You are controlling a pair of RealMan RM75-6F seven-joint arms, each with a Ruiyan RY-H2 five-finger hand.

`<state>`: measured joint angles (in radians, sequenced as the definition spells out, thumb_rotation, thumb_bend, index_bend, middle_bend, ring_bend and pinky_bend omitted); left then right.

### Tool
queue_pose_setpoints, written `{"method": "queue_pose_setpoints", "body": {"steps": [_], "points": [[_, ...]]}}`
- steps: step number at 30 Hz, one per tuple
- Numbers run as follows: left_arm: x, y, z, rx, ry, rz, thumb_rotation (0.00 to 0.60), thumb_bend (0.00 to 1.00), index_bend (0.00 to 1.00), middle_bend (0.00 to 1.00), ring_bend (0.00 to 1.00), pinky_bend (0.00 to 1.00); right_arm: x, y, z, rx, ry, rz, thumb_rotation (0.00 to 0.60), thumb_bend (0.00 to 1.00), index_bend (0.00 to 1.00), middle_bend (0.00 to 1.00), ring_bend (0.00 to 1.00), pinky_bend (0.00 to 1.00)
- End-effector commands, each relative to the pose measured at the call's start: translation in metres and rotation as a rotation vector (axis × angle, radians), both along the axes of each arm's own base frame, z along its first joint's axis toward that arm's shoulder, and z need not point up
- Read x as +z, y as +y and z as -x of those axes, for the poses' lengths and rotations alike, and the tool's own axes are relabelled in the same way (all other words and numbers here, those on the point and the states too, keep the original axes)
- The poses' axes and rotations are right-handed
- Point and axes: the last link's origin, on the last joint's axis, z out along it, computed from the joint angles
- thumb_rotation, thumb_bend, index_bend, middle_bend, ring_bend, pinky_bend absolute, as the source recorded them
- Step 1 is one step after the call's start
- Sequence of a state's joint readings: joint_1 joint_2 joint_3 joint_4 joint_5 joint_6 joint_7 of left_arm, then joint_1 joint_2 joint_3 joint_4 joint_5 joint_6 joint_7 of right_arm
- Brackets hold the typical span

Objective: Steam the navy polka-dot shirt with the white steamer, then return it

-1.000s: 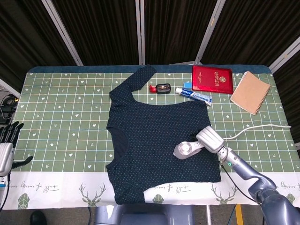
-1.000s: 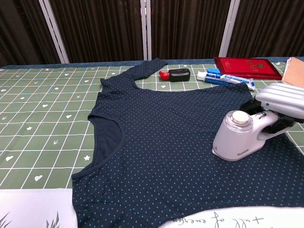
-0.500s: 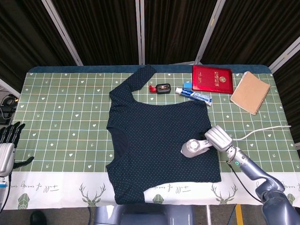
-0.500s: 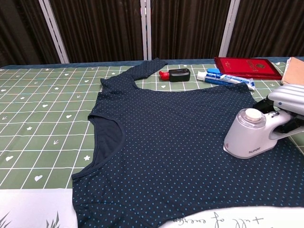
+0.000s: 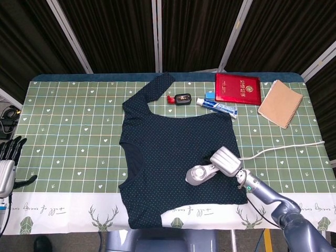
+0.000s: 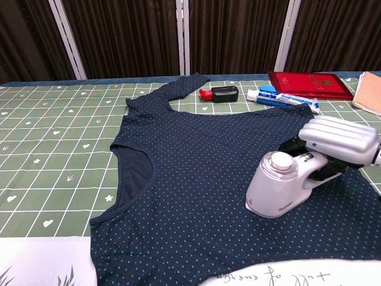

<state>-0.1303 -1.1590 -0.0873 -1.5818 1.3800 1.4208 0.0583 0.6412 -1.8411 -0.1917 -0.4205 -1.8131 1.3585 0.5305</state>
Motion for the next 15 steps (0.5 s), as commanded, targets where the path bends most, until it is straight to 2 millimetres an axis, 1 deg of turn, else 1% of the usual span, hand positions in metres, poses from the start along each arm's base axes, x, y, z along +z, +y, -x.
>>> {"method": "queue_pose_setpoints", "body": {"steps": [1, 4, 8, 10, 15], "points": [[0.0, 0.0, 0.0, 0.0, 0.0, 0.0, 0.6, 0.0, 0.0, 0.0, 0.0, 0.0, -0.008, 0.003, -0.012, 0.04, -0.002, -0.016, 0.6, 0.81, 0.7, 0.7, 0.68, 0.95], [0.001, 0.0, 0.0, -0.001, -0.002, 0.001, 0.6, 0.0, 0.0, 0.0, 0.0, 0.0, -0.014, 0.008, -0.023, 0.059, -0.027, -0.043, 0.6, 0.81, 0.7, 0.7, 0.68, 0.95], [0.002, 0.0, 0.001, 0.0, -0.004, -0.003, 0.6, 0.0, 0.0, 0.0, 0.0, 0.0, -0.015, 0.011, -0.028, 0.07, -0.029, -0.048, 0.6, 0.81, 0.7, 0.7, 0.68, 0.95], [0.002, 0.0, 0.001, 0.001, -0.005, -0.004, 0.6, 0.0, 0.0, 0.0, 0.0, 0.0, -0.014, 0.012, -0.027, 0.067, -0.023, -0.044, 0.6, 0.81, 0.7, 0.7, 0.68, 0.95], [0.002, -0.001, 0.001, 0.0, -0.002, -0.002, 0.6, 0.0, 0.0, 0.0, 0.0, 0.0, -0.006, 0.009, -0.016, 0.04, 0.003, -0.026, 0.6, 0.81, 0.7, 0.7, 0.68, 0.94]]}}
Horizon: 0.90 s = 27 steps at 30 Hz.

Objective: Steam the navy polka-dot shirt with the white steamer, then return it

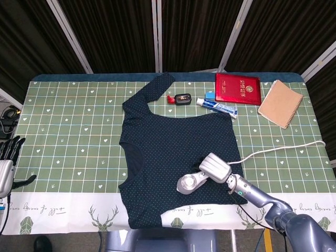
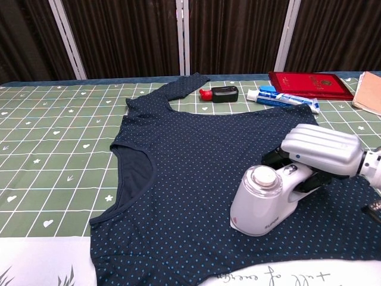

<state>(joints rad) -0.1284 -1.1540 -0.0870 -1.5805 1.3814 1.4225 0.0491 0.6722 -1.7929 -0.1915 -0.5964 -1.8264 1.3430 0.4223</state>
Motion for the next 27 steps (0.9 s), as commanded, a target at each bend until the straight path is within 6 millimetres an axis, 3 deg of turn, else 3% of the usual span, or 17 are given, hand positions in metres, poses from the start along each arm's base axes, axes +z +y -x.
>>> {"method": "queue_pose_setpoints", "body": {"steps": [1, 6, 11, 15, 21, 27], "points": [[0.0, 0.0, 0.0, 0.0, 0.001, 0.001, 0.6, 0.0, 0.0, 0.0, 0.0, 0.0, 0.005, -0.001, 0.007, -0.014, 0.013, 0.011, 0.6, 0.81, 0.7, 0.7, 0.68, 0.95], [-0.001, 0.0, 0.0, 0.001, 0.004, 0.002, 0.6, 0.0, 0.0, 0.0, 0.0, 0.0, 0.02, -0.005, 0.026, -0.046, 0.048, 0.038, 0.6, 0.81, 0.7, 0.7, 0.68, 0.95], [-0.003, 0.001, -0.001, 0.001, 0.012, 0.002, 0.6, 0.0, 0.0, 0.0, 0.0, 0.0, 0.046, -0.009, 0.062, -0.144, 0.089, 0.086, 0.6, 0.81, 0.7, 0.7, 0.68, 0.94], [-0.004, 0.0, -0.001, 0.001, 0.015, 0.006, 0.6, 0.0, 0.0, 0.0, 0.0, 0.0, 0.059, -0.011, 0.079, -0.193, 0.104, 0.108, 0.6, 0.81, 0.7, 0.7, 0.68, 0.94], [-0.005, 0.001, -0.002, 0.001, 0.017, 0.007, 0.6, 0.0, 0.0, 0.0, 0.0, 0.0, 0.068, -0.011, 0.09, -0.235, 0.094, 0.104, 0.6, 0.81, 0.7, 0.7, 0.68, 0.94], [-0.005, 0.001, -0.002, 0.001, 0.015, 0.006, 0.6, 0.0, 0.0, 0.0, 0.0, 0.0, 0.061, -0.01, 0.084, -0.225, 0.069, 0.09, 0.6, 0.81, 0.7, 0.7, 0.68, 0.94]]}}
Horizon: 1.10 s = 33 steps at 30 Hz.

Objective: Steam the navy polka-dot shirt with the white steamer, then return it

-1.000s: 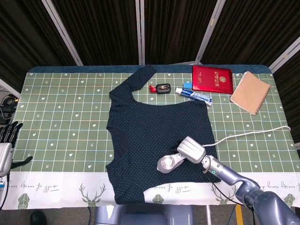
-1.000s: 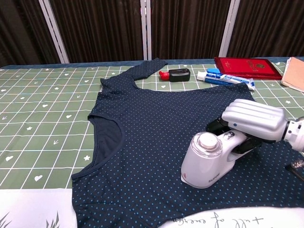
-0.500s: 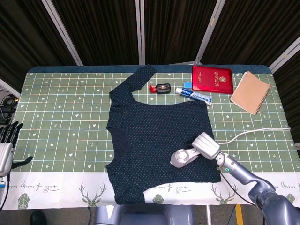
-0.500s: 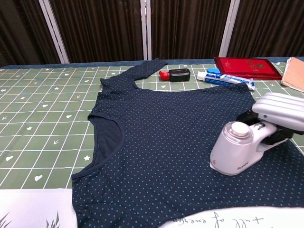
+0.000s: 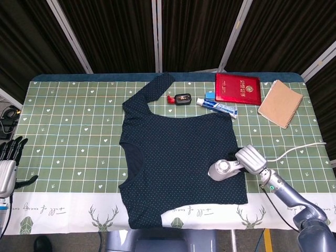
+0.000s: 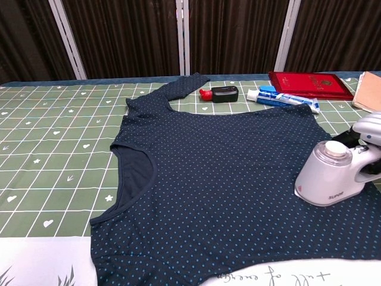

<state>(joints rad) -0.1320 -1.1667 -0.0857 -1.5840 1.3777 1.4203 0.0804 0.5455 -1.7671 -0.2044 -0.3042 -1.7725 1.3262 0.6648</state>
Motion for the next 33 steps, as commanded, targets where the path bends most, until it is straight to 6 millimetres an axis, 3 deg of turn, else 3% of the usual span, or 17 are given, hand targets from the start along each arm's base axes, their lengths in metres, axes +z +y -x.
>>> {"method": "queue_pose_setpoints", "body": {"steps": [1, 14, 23, 29, 33], "points": [[0.0, 0.0, 0.0, 0.0, 0.0, 0.0, 0.6, 0.0, 0.0, 0.0, 0.0, 0.0, -0.004, 0.0, -0.004, 0.013, -0.007, -0.006, 0.6, 0.81, 0.7, 0.7, 0.68, 0.94], [0.002, -0.001, -0.001, -0.007, -0.017, 0.0, 0.6, 0.0, 0.0, 0.0, 0.0, 0.0, -0.045, 0.011, -0.057, 0.221, -0.05, -0.045, 0.6, 0.81, 0.7, 0.7, 0.68, 0.94], [0.004, -0.002, -0.001, -0.009, -0.024, -0.002, 0.6, 0.0, 0.0, 0.0, 0.0, 0.0, -0.064, 0.016, -0.08, 0.257, -0.073, -0.105, 0.6, 0.81, 0.7, 0.7, 0.68, 0.94], [0.007, -0.001, 0.001, -0.004, -0.028, -0.008, 0.6, 0.0, 0.0, 0.0, 0.0, 0.0, -0.054, 0.009, -0.082, 0.221, -0.109, -0.079, 0.6, 0.81, 0.7, 0.7, 0.68, 0.94], [0.007, -0.001, 0.001, -0.001, -0.027, -0.01, 0.6, 0.0, 0.0, 0.0, 0.0, 0.0, -0.026, -0.008, -0.074, 0.173, -0.141, 0.007, 0.6, 0.81, 0.7, 0.7, 0.68, 0.94]]}}
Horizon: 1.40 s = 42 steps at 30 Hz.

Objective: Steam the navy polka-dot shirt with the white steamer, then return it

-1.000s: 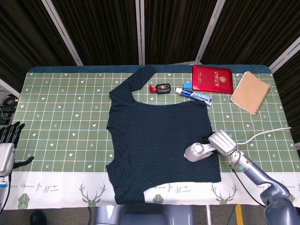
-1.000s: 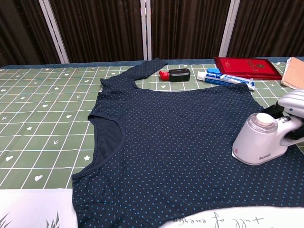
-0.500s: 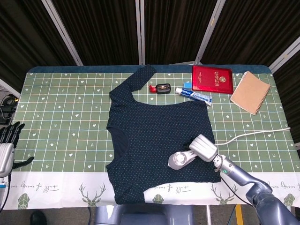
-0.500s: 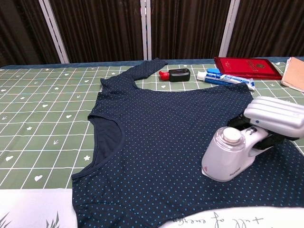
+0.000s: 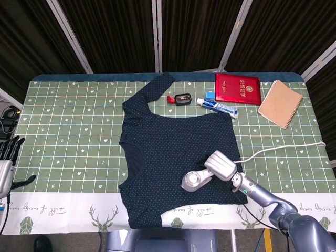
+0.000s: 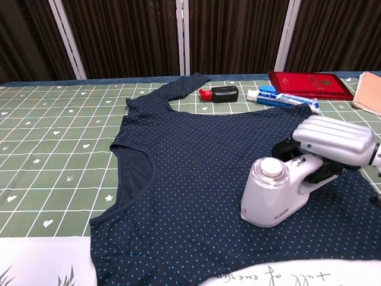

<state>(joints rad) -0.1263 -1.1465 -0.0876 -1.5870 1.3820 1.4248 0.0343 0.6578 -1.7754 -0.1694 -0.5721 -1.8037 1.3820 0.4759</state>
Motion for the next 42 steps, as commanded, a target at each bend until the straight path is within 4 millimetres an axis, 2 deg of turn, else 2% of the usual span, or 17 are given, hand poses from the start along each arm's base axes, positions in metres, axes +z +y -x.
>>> {"method": "queue_pose_setpoints", "body": {"steps": [1, 5, 10, 15, 21, 26, 28, 33, 35, 38, 40, 42], "points": [[0.0, 0.0, 0.0, 0.0, 0.002, -0.001, 0.6, 0.0, 0.0, 0.0, 0.0, 0.0, 0.026, -0.015, 0.008, -0.046, -0.029, 0.071, 0.6, 0.81, 0.7, 0.7, 0.68, 0.94], [-0.001, 0.0, 0.0, 0.001, 0.005, 0.001, 0.6, 0.0, 0.0, 0.0, 0.0, 0.0, 0.062, -0.033, 0.025, -0.13, -0.041, 0.172, 0.6, 0.81, 0.7, 0.7, 0.68, 0.94], [-0.002, 0.0, 0.0, 0.001, 0.007, 0.004, 0.6, 0.0, 0.0, 0.0, 0.0, 0.0, 0.087, -0.046, 0.045, -0.226, -0.04, 0.256, 0.6, 0.81, 0.7, 0.7, 0.68, 0.94], [-0.004, 0.0, -0.001, 0.0, 0.01, 0.005, 0.6, 0.0, 0.0, 0.0, 0.0, 0.0, 0.111, -0.058, 0.073, -0.361, -0.011, 0.352, 0.6, 0.81, 0.7, 0.7, 0.68, 0.94], [-0.005, 0.0, -0.002, 0.0, 0.012, 0.007, 0.6, 0.0, 0.0, 0.0, 0.0, 0.0, 0.122, -0.064, 0.11, -0.562, 0.061, 0.425, 0.6, 0.81, 0.69, 0.7, 0.68, 0.94], [-0.006, 0.001, -0.001, 0.007, 0.014, 0.01, 0.6, 0.0, 0.0, 0.0, 0.0, 0.0, 0.122, -0.066, 0.128, -0.676, 0.103, 0.453, 0.6, 0.78, 0.67, 0.67, 0.65, 0.92], [-0.006, 0.001, -0.001, 0.007, 0.014, 0.01, 0.6, 0.0, 0.0, 0.0, 0.0, 0.0, 0.121, -0.066, 0.132, -0.705, 0.118, 0.455, 0.6, 0.7, 0.61, 0.63, 0.61, 0.88], [-0.006, 0.001, 0.0, 0.012, 0.013, 0.009, 0.6, 0.0, 0.0, 0.0, 0.0, 0.0, 0.119, -0.066, 0.141, -0.765, 0.135, 0.423, 0.6, 0.16, 0.27, 0.36, 0.33, 0.64], [-0.006, 0.001, 0.0, 0.012, 0.014, 0.009, 0.6, 0.0, 0.0, 0.0, 0.0, 0.0, 0.121, -0.067, 0.142, -0.769, 0.158, 0.41, 0.6, 0.04, 0.15, 0.26, 0.2, 0.51], [-0.006, 0.001, 0.0, 0.01, 0.011, 0.008, 0.6, 0.0, 0.0, 0.0, 0.0, 0.0, 0.124, -0.068, 0.141, -0.755, 0.181, 0.401, 0.6, 0.0, 0.05, 0.12, 0.03, 0.34], [-0.006, 0.001, -0.001, 0.009, 0.009, 0.007, 0.6, 0.0, 0.0, 0.0, 0.0, 0.0, 0.126, -0.067, 0.142, -0.754, 0.183, 0.375, 0.6, 0.0, 0.01, 0.04, 0.0, 0.27], [-0.005, 0.0, -0.001, 0.007, 0.008, 0.005, 0.6, 0.0, 0.0, 0.0, 0.0, 0.0, 0.127, -0.065, 0.141, -0.753, 0.187, 0.341, 0.6, 0.0, 0.0, 0.0, 0.0, 0.15]]}}
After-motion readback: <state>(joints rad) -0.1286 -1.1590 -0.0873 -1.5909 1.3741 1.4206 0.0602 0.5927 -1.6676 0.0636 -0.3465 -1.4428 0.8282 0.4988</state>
